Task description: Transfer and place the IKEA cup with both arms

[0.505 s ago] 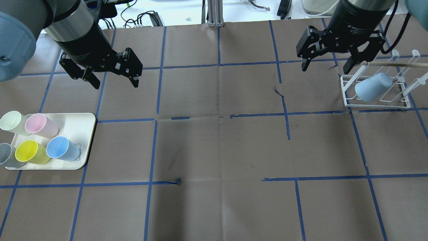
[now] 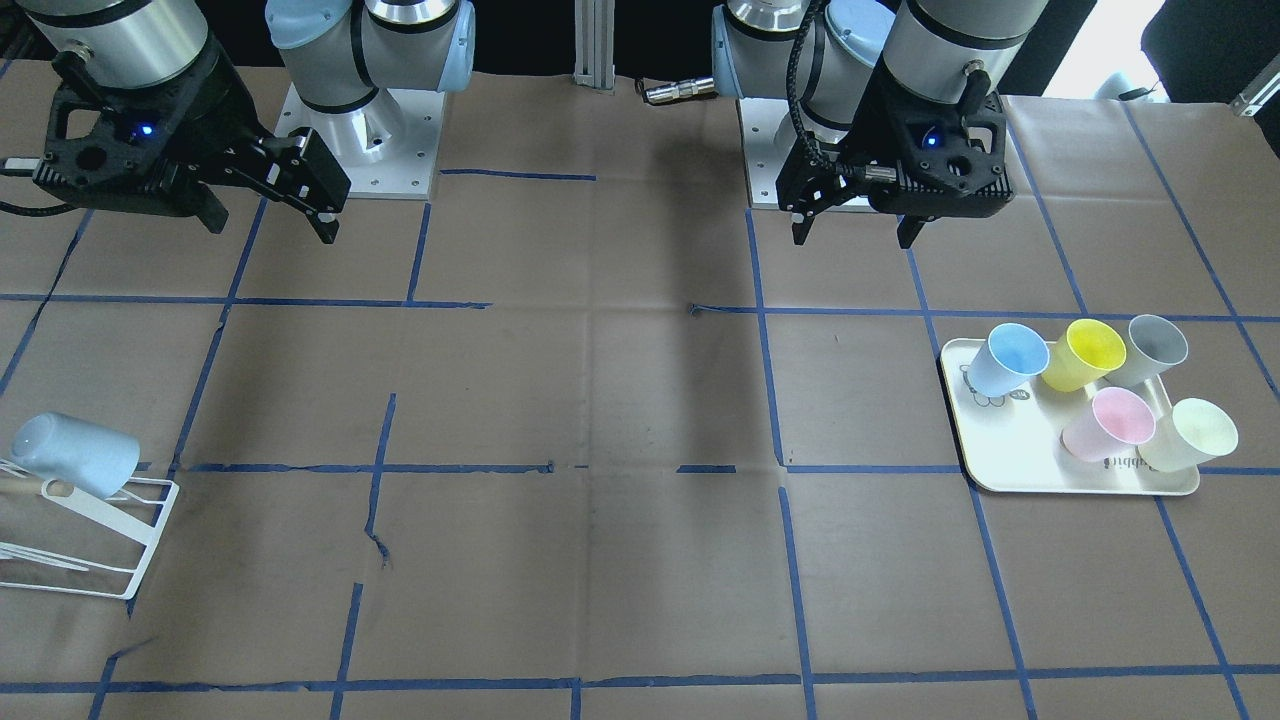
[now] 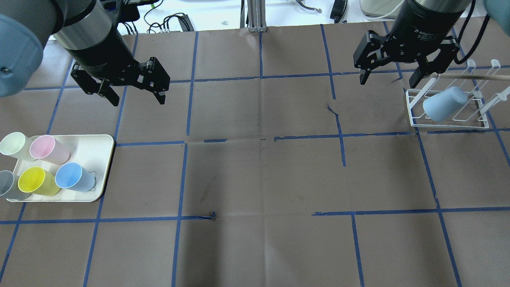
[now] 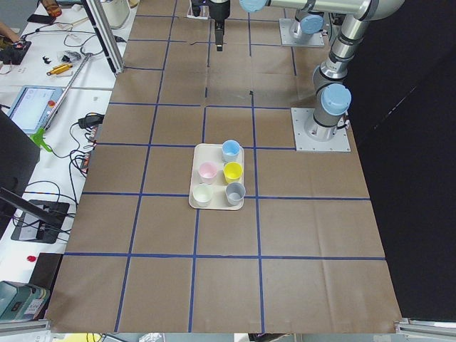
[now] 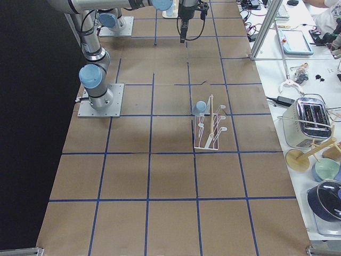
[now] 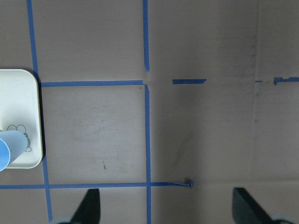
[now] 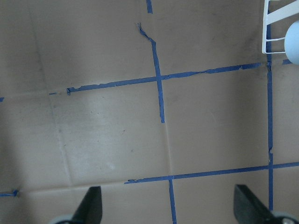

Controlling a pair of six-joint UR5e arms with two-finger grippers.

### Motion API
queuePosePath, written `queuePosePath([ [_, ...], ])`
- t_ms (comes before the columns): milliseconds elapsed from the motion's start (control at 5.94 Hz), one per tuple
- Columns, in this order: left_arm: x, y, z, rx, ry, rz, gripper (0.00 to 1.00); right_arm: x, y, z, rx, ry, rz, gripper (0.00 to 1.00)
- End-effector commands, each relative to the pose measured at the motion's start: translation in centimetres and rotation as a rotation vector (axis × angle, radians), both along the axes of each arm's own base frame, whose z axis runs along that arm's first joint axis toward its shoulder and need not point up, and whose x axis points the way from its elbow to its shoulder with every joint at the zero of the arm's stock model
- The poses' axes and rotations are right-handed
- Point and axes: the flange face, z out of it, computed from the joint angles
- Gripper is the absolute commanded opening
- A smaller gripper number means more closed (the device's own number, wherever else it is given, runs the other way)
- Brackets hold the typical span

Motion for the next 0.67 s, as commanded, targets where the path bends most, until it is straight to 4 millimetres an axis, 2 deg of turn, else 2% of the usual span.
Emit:
queuePosePath([
  [0,0.0,0.0,0.0,0.0,0.0,0.0,0.98,-3.1,-1.3,-0.1,-0.02,-0.004,-0.028,1.0],
  [168,0.0,0.0,0.0,0.0,0.0,0.0,0.98,-9.1,-3.7,-0.9,-0.068,0.003,0.019,1.0],
  [337,0.0,-0.1,-0.1,0.001,0.0,0.0,0.98,-16.0,-5.1,-1.7,-0.099,0.014,0.073,1.0],
  [505,0.0,-0.1,-0.1,0.001,0.0,0.0,0.98,-20.2,-6.3,-2.8,-0.133,0.036,0.127,1.0],
])
